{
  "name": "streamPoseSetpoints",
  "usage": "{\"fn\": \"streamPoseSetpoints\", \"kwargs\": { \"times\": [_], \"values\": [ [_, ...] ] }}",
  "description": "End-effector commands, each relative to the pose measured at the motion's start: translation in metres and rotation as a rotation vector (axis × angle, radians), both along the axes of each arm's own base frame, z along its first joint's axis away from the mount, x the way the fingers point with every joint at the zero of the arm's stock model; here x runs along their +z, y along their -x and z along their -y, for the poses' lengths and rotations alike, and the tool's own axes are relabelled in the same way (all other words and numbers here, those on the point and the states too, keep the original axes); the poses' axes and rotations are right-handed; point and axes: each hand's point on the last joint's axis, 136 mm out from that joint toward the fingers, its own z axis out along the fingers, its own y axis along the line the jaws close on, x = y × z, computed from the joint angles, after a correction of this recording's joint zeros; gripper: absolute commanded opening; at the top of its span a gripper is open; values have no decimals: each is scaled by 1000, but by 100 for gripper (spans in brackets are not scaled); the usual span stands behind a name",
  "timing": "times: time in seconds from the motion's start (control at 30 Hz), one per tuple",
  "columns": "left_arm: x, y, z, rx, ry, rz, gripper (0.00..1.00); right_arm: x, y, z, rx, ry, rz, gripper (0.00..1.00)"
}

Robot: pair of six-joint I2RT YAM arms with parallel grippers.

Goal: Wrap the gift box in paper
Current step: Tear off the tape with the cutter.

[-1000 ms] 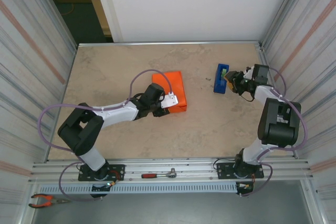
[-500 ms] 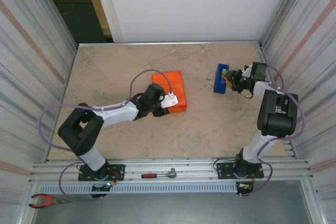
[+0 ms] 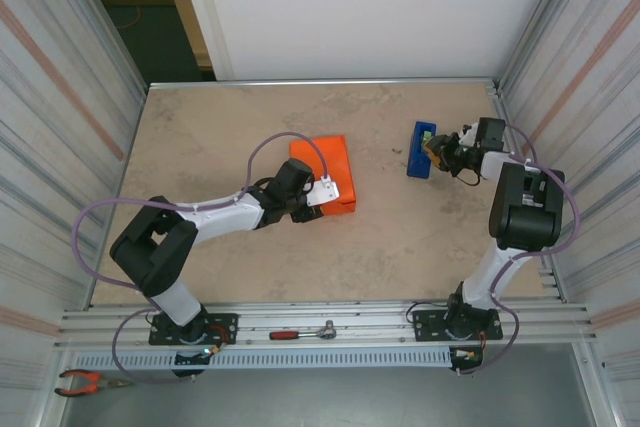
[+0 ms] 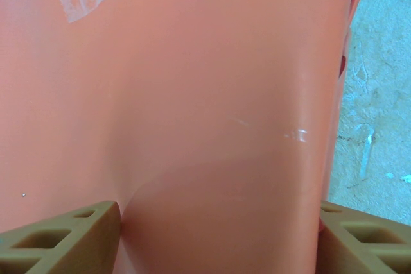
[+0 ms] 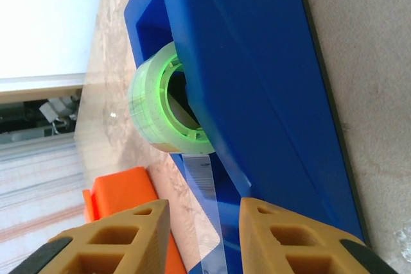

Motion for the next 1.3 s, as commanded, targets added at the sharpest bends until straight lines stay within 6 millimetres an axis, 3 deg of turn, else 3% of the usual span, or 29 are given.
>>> {"fn": "streamPoseSetpoints", "kwargs": {
  "times": [0.0, 0.23, 0.6, 0.8, 0.93, 1.27],
  "values": [
    [-18, 11, -6, -1, -44, -69, 70, 2, -5, -5, 38, -2, 23, 28],
    [-19, 11, -5, -6, -46, -71, 70, -2, -3, -3, 32, -15, 17, 18],
    [-19, 11, -4, -7, -45, -72, 70, -8, 3, -3, 12, -55, 16, 17],
    [-20, 12, -6, -9, -46, -73, 69, -9, 3, -3, 13, -68, 17, 0],
    [-20, 12, -6, -8, -48, -71, 69, -1, 2, -4, 11, -80, 39, 0],
    [-20, 13, -6, -9, -49, -71, 69, 52, 12, -12, -19, -132, 145, 0]
  ]
}}
